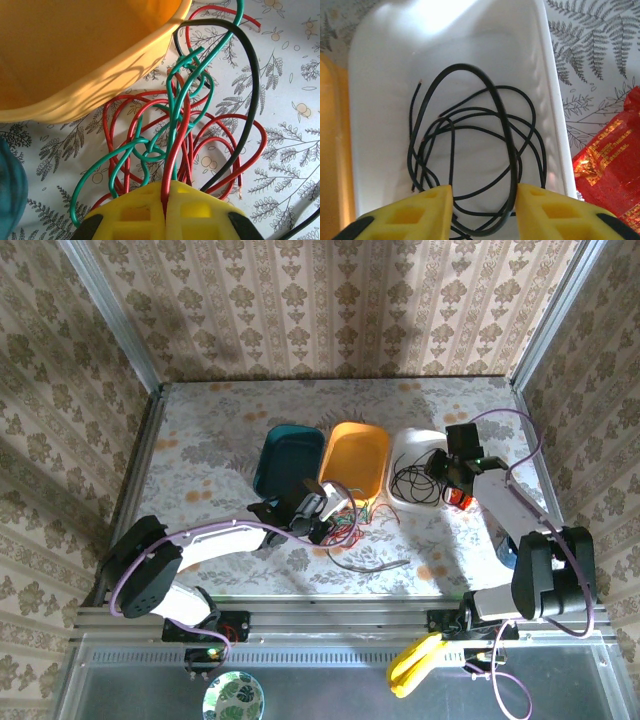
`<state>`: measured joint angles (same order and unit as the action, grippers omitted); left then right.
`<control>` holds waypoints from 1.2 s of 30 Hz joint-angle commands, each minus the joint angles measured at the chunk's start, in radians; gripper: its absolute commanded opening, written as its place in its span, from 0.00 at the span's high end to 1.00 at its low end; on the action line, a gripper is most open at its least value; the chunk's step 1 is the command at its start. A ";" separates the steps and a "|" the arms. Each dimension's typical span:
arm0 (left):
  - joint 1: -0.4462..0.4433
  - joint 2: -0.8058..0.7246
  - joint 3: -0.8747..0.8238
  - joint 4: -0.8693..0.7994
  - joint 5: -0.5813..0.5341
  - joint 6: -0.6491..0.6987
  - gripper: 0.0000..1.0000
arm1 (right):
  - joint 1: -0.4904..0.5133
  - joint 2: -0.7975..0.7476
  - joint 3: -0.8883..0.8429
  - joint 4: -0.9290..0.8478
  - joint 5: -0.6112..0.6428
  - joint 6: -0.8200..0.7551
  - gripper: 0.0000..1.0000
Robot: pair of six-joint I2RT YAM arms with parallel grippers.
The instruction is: Untangle the cables
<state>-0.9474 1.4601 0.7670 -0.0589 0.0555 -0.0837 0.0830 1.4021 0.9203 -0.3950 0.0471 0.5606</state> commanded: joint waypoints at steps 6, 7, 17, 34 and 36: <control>0.003 -0.011 0.026 0.015 0.003 -0.004 1.00 | 0.001 -0.047 0.036 -0.088 0.082 -0.016 0.45; 0.005 -0.010 0.027 0.017 0.003 -0.004 1.00 | 0.003 -0.064 0.041 -0.101 0.102 -0.025 0.43; 0.022 -0.004 0.016 0.038 0.060 -0.017 1.00 | 0.173 -0.259 -0.019 -0.179 -0.107 -0.212 0.45; 0.079 0.003 -0.005 0.073 0.167 -0.061 1.00 | 0.618 -0.038 0.007 -0.119 -0.250 -0.466 0.45; 0.078 0.003 -0.006 0.075 0.171 -0.062 1.00 | 0.617 0.005 0.029 -0.107 -0.272 -0.487 0.45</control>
<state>-0.8722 1.4601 0.7662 -0.0093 0.2054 -0.1287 0.7033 1.3640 0.9005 -0.5449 -0.1963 0.1295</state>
